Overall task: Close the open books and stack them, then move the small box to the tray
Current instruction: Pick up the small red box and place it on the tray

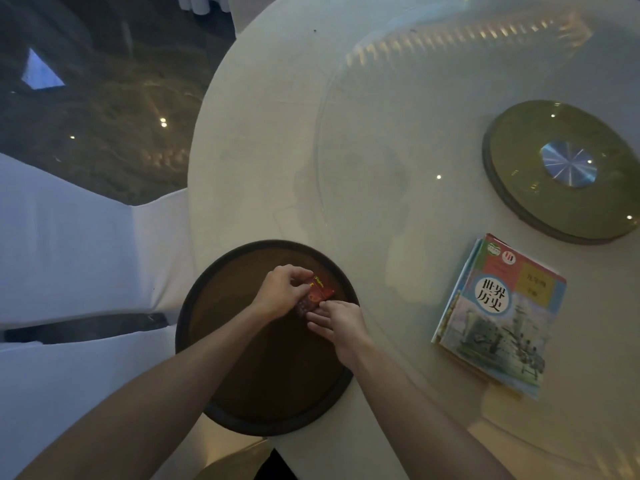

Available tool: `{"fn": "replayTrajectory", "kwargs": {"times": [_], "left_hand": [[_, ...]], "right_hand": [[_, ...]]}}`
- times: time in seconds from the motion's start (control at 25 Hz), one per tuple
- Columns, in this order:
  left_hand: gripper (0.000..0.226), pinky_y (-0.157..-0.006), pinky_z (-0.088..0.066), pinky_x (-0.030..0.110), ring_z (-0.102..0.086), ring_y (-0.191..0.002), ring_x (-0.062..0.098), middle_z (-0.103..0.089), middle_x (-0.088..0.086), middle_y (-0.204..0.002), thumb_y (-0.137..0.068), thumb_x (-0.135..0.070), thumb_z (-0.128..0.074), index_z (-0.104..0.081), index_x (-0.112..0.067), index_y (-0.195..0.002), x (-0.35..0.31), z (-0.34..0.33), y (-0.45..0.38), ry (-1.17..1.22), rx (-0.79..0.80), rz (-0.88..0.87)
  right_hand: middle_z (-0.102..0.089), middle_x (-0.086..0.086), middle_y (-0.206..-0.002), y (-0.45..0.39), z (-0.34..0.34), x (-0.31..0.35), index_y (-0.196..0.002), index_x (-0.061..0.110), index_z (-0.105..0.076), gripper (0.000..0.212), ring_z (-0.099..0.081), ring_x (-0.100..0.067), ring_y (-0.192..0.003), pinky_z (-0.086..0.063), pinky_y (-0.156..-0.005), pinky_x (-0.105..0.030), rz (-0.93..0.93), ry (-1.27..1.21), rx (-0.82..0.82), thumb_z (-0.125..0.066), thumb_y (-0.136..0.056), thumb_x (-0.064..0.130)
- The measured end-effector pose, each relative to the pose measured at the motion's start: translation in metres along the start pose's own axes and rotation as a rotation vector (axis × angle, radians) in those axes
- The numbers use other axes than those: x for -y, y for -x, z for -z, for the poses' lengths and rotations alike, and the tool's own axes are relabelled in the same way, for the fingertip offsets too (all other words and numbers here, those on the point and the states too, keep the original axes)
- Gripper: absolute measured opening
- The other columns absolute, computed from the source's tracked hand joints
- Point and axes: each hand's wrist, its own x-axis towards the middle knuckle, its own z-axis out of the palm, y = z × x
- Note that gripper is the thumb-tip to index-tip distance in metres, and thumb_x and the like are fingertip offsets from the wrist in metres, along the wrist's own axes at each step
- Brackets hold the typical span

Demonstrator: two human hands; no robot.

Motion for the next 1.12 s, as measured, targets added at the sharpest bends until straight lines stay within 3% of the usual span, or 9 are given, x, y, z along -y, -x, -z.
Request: {"fn": "replayTrajectory", "kwargs": {"times": [0.12,0.28,0.48,0.6,0.76,0.96,1.12], "left_hand": [[0.036,-0.099,-0.054,0.033,-0.063,-0.118,0.015,-0.067,0.003,-0.130,-0.094,-0.016,-0.067,-0.067,-0.015,-0.130,-0.001,-0.003,0.000,-0.029,0.002,-0.005],[0.038,-0.093,-0.052,0.027,-0.062,-0.117,0.015,-0.066,0.002,-0.131,-0.095,-0.020,-0.067,-0.065,-0.015,-0.132,-0.005,-0.002,0.000,-0.085,0.033,-0.012],[0.041,-0.095,-0.055,0.039,-0.064,-0.112,0.020,-0.065,0.005,-0.123,-0.092,-0.032,-0.066,-0.065,-0.016,-0.130,-0.036,0.002,-0.006,-0.238,0.044,-0.060],[0.051,-0.103,-0.050,0.041,-0.060,-0.122,0.024,-0.062,0.006,-0.132,-0.091,-0.039,-0.064,-0.060,-0.016,-0.136,-0.073,-0.003,-0.011,-0.378,0.118,-0.112],[0.070,-0.113,-0.039,0.042,-0.049,-0.137,0.029,-0.049,0.010,-0.150,-0.093,-0.051,-0.057,-0.042,-0.017,-0.152,-0.133,-0.031,-0.010,-0.615,0.249,-0.230],[0.075,-0.117,-0.031,0.043,-0.035,-0.148,0.026,-0.036,0.008,-0.162,-0.094,-0.058,-0.052,-0.036,-0.016,-0.154,-0.216,-0.076,0.003,-0.815,0.272,-0.412],[0.074,-0.115,-0.031,0.048,-0.038,-0.146,0.025,-0.045,0.007,-0.155,-0.090,-0.062,-0.053,-0.043,-0.017,-0.149,-0.282,-0.106,0.020,-0.875,0.221,-0.551]], "right_hand": [[-0.075,-0.015,-0.111,0.001,0.003,-0.003,-0.111,0.010,-0.065,0.012,-0.076,-0.028,-0.104,-0.062,-0.096,-0.045,-0.009,-0.006,0.005,-0.056,-0.105,0.015],[-0.072,-0.015,-0.117,0.006,0.011,-0.003,-0.124,0.009,-0.062,0.022,-0.073,-0.028,-0.108,-0.062,-0.095,-0.042,-0.012,0.035,0.037,-0.054,-0.106,0.018],[-0.072,-0.009,-0.111,0.023,0.040,0.021,-0.124,0.009,-0.068,0.032,-0.071,-0.021,-0.099,-0.060,-0.088,-0.035,0.174,0.315,-0.003,-0.058,-0.102,0.029],[-0.072,-0.007,-0.129,0.038,0.074,0.047,-0.136,0.012,-0.066,0.045,-0.067,-0.021,-0.117,-0.053,-0.099,-0.034,0.338,0.668,-0.120,-0.060,-0.099,0.036],[-0.055,-0.009,-0.155,0.063,0.136,0.075,-0.150,0.016,-0.055,0.061,-0.048,-0.028,-0.144,-0.037,-0.118,-0.039,0.407,0.982,-0.292,-0.057,-0.097,0.045],[-0.046,-0.011,-0.159,0.102,0.219,0.102,-0.153,0.019,-0.049,0.068,-0.040,-0.032,-0.146,-0.033,-0.118,-0.043,0.374,1.229,-0.460,-0.052,-0.093,0.052],[-0.045,-0.012,-0.158,0.143,0.279,0.125,-0.152,0.021,-0.049,0.068,-0.041,-0.034,-0.144,-0.038,-0.115,-0.046,0.332,1.227,-0.529,-0.053,-0.093,0.054]]}}
